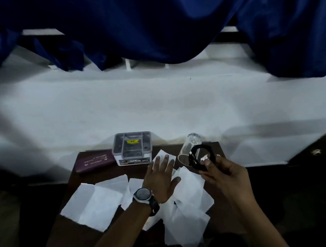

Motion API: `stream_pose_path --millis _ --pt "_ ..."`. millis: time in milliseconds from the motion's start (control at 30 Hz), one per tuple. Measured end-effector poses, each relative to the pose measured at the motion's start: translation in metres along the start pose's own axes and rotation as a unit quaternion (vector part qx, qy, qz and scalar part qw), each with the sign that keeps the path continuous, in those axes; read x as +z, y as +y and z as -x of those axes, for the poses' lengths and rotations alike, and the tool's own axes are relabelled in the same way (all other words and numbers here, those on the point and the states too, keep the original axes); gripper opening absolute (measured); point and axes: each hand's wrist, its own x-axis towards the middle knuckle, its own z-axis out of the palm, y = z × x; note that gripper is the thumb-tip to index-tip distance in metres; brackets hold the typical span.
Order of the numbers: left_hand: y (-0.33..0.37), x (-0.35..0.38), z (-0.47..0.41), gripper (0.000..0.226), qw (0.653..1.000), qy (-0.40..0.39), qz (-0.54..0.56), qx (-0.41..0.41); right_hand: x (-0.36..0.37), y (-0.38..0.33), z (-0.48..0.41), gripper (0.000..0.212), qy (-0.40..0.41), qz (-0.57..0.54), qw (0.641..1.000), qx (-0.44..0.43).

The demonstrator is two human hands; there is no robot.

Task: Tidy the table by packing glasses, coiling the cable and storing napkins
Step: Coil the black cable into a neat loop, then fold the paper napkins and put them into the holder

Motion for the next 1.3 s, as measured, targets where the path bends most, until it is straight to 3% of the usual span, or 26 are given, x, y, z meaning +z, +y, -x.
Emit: stream_pose_path --millis 133,333,500,600,667,900,1033,1133,1200,1300 --pt "-0.01 0.023 0.0 0.077 0.999 -0.03 -0.002 -0.02 0.009 0.005 -0.024 0.01 -0.018 0.037 0.999 -0.016" --pt "-0.03 0.025 0.039 0.073 1.0 -0.024 -0.013 -0.008 0.065 0.0 -0.094 0.025 -0.087 0.233 0.968 -0.036" --pt "-0.035 0.012 0.049 0.071 1.0 0.003 0.011 -0.002 0.111 0.007 -0.141 0.021 -0.171 0.49 0.851 -0.081" --pt "-0.037 0.01 0.05 0.071 0.998 0.04 0.04 -0.016 0.127 0.017 -0.16 0.018 -0.201 0.592 0.774 -0.102" --pt "-0.038 0.01 0.051 0.069 0.996 0.062 0.056 -0.021 0.131 0.025 -0.169 0.02 -0.207 0.624 0.748 -0.096" --pt "-0.042 0.003 0.041 0.062 0.987 0.125 0.099 -0.032 0.138 0.046 -0.178 0.019 -0.231 0.611 0.753 -0.079" --pt "-0.042 0.002 0.041 0.058 0.985 0.129 0.111 -0.034 0.138 0.05 -0.179 0.026 -0.236 0.637 0.726 -0.112" --pt "-0.049 -0.003 0.043 0.05 0.982 0.139 0.126 -0.036 0.134 0.045 -0.173 0.028 -0.231 0.634 0.724 -0.141" --pt "-0.055 -0.007 0.044 0.043 0.974 0.15 0.159 -0.062 0.126 0.038 -0.164 0.031 -0.207 0.606 0.75 -0.167" --pt "-0.063 -0.014 0.047 0.035 0.947 0.186 0.22 -0.142 0.103 0.024 -0.135 0.023 -0.131 0.51 0.828 -0.194"
